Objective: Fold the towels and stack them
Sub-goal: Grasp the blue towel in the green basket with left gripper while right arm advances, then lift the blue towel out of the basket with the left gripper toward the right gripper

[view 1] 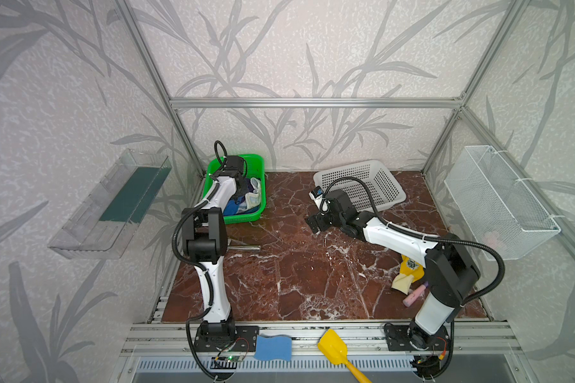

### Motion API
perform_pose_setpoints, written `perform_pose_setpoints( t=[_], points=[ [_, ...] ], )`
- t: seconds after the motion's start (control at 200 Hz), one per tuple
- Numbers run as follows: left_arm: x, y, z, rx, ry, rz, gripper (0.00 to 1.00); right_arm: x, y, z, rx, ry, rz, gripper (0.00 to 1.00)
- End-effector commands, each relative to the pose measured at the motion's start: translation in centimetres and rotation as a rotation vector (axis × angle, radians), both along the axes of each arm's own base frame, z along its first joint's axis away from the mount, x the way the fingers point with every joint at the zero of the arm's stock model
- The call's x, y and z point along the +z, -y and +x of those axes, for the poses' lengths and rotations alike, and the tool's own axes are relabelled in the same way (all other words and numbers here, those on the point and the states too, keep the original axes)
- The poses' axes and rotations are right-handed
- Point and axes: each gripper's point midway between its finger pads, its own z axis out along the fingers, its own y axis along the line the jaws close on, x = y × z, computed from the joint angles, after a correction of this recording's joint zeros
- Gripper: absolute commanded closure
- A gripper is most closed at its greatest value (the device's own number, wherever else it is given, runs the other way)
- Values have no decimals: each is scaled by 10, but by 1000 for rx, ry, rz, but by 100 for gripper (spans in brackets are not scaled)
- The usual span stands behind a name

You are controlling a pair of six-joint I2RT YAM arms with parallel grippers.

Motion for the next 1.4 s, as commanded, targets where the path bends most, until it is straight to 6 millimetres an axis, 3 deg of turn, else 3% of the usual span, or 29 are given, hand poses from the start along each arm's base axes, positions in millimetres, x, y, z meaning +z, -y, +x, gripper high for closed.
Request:
perform_pose_setpoints(
  t=[0.0, 0.02, 0.125, 0.275, 0.495, 0.63, 0.8, 1.03, 1.075, 1.095, 1.245, 1.399],
  points=[
    [2, -4, -6, 10, -36, 32, 91, 0, -9, 0, 10, -6, 23, 1],
    [3, -4, -6, 9, -35, 34, 100, 1, -8, 1, 9, -5, 25, 1],
    [13, -5, -5, 8, -21, 39, 100, 2, -10, 0, 12, -3, 31, 1],
    [52, 5, -1, -49, 61, 54, 100, 2, -11, 0, 13, -3, 34, 1],
    [125, 55, -4, -233, 251, 111, 100, 1, -16, -3, 29, -13, 60, 1],
    [176, 91, -17, -335, 377, 102, 100, 4, -17, -5, 32, -19, 77, 1],
    [230, 148, -45, -506, 529, 20, 100, 8, -13, -8, 21, -11, 93, 1],
    [278, 228, -98, -776, 696, -112, 100, 6, -10, -11, 17, -12, 98, 1],
    [285, 237, -108, -810, 720, -134, 100, 4, -11, -12, 20, -17, 104, 1],
    [289, 241, -112, -823, 732, -147, 100, 16, -10, -14, 24, 2, 123, 1],
    [311, 260, -138, -914, 809, -253, 100, 28, -19, -25, 89, 13, 193, 1],
    [330, 278, -164, -1010, 878, -407, 100, 53, -33, -41, 208, 57, 303, 1]
  ],
)
